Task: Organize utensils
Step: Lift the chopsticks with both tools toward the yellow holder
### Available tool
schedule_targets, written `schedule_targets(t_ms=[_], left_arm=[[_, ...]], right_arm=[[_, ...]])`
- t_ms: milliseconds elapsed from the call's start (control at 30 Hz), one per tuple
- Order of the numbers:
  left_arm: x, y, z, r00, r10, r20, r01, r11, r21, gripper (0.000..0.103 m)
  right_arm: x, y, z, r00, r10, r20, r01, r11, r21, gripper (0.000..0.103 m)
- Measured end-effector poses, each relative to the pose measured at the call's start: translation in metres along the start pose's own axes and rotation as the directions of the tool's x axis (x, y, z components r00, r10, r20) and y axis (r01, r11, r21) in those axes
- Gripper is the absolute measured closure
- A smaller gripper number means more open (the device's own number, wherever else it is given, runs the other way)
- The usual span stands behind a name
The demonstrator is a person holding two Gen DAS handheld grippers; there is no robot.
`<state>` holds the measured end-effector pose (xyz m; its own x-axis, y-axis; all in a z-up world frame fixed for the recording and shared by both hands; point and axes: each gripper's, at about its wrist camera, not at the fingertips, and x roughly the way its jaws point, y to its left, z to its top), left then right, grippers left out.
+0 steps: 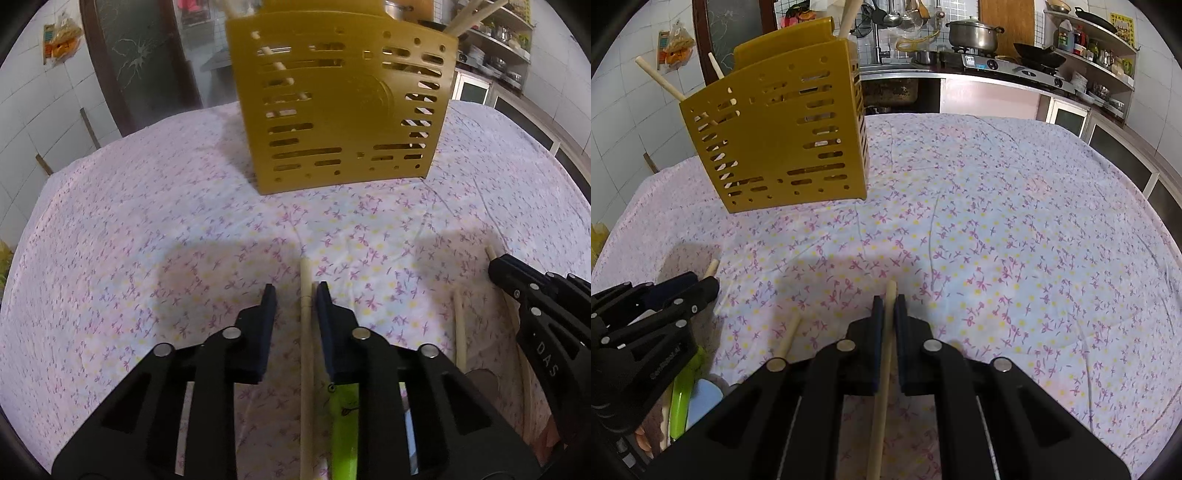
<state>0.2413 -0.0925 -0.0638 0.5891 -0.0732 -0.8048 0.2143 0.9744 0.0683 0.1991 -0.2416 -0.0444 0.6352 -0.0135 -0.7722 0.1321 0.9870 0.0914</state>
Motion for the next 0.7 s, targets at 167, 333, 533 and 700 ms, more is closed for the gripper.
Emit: schedule_targets(t_ms=[167, 333, 533, 700], left_arm=[[-0.001, 0.004, 0.001, 1.000, -0.013, 0.003, 0.013, 1.000, -0.022, 0.098], [-0.001, 0.011, 0.000, 0.999, -0.033, 0.016, 0.033, 0.998, -0.057, 0.098], [-0.016, 0.032, -0.005, 0.998, -0.018, 0.067, 0.024, 0.995, -0.092, 0.098], [-0.047, 0.048, -0.011, 0.988, 0.007, 0.157, 0.013, 0.992, -0.128, 0.098]], right_arm=[[-0.002, 0.002, 0.000, 1.000, -0.006, 0.001, 0.006, 1.000, -0.006, 0.096], [-0.004, 0.002, -0.001, 1.000, -0.005, 0.001, 0.005, 1.000, -0.009, 0.096], [-0.013, 0.002, 0.001, 1.000, 0.005, 0.029, -0.005, 1.000, 0.001, 0.096], [-0.037, 0.002, 0.009, 0.994, 0.028, 0.105, -0.030, 0.999, 0.019, 0.097]])
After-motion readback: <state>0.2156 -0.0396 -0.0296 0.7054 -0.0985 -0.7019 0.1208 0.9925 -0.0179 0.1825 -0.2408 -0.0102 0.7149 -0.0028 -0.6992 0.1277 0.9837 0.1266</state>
